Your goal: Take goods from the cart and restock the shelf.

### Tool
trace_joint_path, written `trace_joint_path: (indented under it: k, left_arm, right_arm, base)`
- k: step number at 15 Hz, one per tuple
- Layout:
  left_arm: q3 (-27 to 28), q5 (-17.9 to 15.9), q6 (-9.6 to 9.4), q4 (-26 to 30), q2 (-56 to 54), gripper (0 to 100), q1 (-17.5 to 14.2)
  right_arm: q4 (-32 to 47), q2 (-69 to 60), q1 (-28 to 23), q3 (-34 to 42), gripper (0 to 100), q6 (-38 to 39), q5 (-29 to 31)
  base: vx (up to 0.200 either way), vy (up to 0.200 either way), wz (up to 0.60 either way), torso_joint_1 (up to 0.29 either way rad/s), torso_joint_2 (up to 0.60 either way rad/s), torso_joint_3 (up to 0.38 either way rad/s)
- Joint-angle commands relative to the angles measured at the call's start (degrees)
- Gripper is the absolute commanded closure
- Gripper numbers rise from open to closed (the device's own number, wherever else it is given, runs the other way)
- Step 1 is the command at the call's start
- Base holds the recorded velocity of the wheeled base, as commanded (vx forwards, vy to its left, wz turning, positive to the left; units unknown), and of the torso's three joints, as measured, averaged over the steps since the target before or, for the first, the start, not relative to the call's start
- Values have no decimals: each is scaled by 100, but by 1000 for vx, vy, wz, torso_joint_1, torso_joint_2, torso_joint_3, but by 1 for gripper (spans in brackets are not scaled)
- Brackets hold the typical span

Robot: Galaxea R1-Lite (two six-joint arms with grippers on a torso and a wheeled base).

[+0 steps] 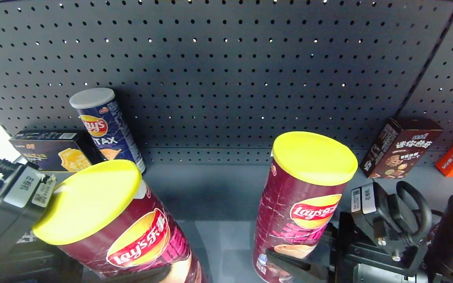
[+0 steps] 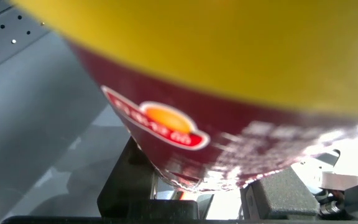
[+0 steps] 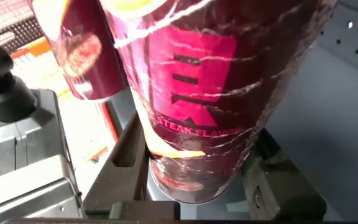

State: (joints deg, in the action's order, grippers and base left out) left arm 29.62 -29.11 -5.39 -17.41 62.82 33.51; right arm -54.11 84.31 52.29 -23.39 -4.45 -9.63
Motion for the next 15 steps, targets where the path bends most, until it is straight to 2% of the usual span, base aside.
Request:
trace_joint_path:
  k: [1,8,15]
  left_arm:
    - [17,2,11,1,2,100,6]
    - [-9,20,11,27,-15,100,-29]
    - [-18,20,11,36,-15,100,-47]
  right_arm:
    - [-11,77,-17,89,100,6,-13]
    - [-609,648,-43,89,100,-38,-13]
    - [-618,745,-43,89,100,-100,-13]
  base:
    - [0,0,0,0,0,0]
    - [0,0,0,0,0,0]
    - [0,0,0,0,0,0]
